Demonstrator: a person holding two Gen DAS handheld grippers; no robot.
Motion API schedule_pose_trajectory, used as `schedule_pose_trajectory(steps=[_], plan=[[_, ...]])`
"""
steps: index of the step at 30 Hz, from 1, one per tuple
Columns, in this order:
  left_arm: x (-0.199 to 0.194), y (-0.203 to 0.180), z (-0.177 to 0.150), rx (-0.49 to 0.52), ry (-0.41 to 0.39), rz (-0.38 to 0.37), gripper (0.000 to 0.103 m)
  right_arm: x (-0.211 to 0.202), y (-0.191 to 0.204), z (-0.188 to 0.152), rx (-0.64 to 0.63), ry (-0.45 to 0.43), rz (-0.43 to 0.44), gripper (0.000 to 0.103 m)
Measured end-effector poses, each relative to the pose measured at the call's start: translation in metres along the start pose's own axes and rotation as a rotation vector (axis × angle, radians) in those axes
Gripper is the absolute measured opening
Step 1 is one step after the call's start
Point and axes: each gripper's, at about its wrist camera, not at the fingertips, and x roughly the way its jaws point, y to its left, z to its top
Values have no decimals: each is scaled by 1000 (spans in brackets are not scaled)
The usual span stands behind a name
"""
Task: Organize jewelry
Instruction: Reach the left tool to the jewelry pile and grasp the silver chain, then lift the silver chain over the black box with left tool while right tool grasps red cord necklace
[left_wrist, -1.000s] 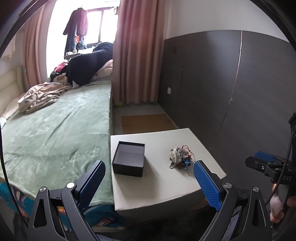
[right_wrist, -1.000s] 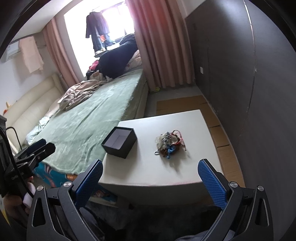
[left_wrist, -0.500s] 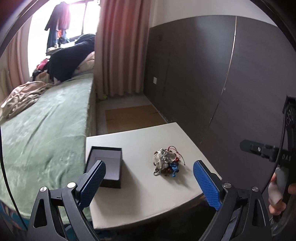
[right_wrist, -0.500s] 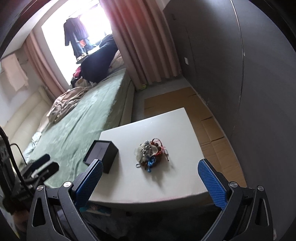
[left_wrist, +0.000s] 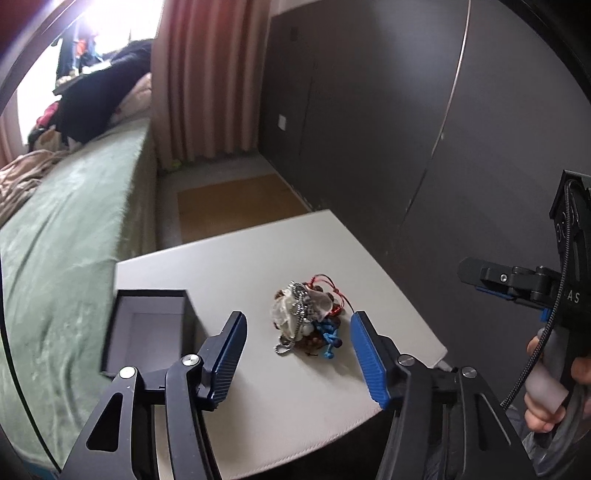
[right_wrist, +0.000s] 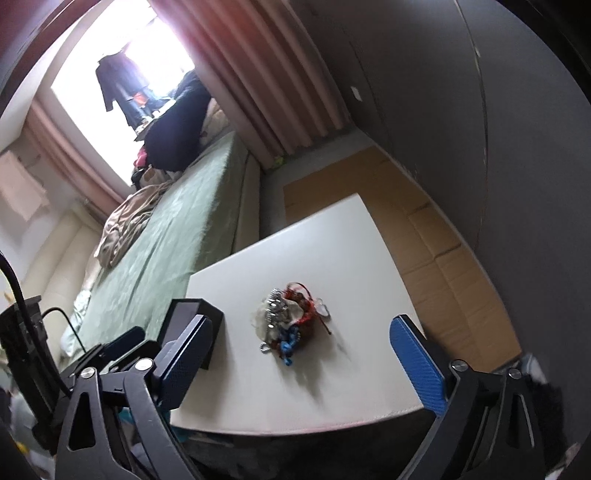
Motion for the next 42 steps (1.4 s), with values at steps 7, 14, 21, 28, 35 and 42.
schedule_pose_trajectory(steps=[7,14,21,28,35,42], plan=[[52,-10,9,35,96,-21,48,14,-38,0,114,24,-19,94],[93,-17,18,70,153,-27,44,23,-61,4,171,38,-53,94],[129,-23,21,100,191,7,39,27,-72,5,189,46,-71,94],[152,-18,15,111,220,35,29,37,-70,8,171,67,-83,94],[154,-6,10,87,194,-17,17,53,-58,7,159,92,-88,94],[131,13,17,30,125,-80,16,74,-39,4,137,123,-72,84]])
